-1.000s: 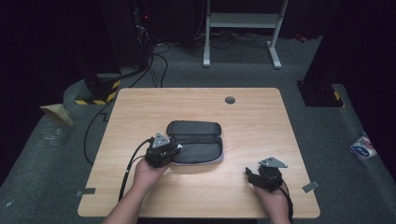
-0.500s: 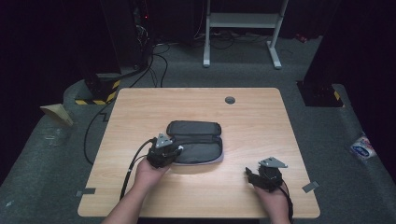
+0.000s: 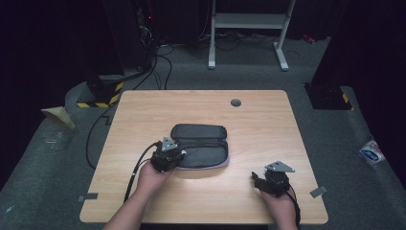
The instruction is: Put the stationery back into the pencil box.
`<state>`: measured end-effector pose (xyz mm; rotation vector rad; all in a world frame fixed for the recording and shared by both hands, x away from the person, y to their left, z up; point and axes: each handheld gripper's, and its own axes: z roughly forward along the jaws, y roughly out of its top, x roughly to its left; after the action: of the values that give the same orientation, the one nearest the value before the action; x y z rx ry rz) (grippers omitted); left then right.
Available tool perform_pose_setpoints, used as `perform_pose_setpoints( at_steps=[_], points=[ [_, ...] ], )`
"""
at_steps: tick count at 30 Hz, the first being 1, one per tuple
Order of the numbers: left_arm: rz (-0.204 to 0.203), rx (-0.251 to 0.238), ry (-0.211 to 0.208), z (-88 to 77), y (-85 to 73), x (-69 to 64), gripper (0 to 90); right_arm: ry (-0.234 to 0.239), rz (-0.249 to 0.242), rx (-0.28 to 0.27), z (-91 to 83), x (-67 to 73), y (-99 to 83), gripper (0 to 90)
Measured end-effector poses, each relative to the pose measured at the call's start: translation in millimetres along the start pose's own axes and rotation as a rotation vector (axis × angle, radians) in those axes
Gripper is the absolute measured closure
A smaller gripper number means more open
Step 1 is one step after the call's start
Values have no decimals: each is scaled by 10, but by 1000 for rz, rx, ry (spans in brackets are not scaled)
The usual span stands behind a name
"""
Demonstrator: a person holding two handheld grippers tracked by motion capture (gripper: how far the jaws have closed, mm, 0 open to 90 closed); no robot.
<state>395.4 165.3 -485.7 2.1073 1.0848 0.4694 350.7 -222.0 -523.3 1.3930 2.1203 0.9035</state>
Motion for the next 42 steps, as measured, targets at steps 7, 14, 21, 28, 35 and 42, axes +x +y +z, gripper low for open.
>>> perform_pose_setpoints(
  at_steps=[7, 14, 21, 28, 35, 42],
  points=[
    [18, 27, 19, 34, -14, -24, 726, 1, 0, 0, -1, 0, 0, 324],
    [4, 17, 13, 25, -14, -25, 710, 0, 2, 1, -1, 1, 0, 324],
    [-56, -76, -2, -142, 32, 75, 548, 0, 0, 0, 0, 0, 0, 324],
    [-75, -60, -4, -118, 16, 123, 431, 0, 0, 0, 0, 0, 0, 324],
    [-75, -95, -29, -159, 12, 178, 354, -2, 2, 1, 1, 3, 1, 325],
    [-84, -82, 3, -216, -64, 266, 171, -3, 1, 1, 2, 4, 3, 325]
  ],
)
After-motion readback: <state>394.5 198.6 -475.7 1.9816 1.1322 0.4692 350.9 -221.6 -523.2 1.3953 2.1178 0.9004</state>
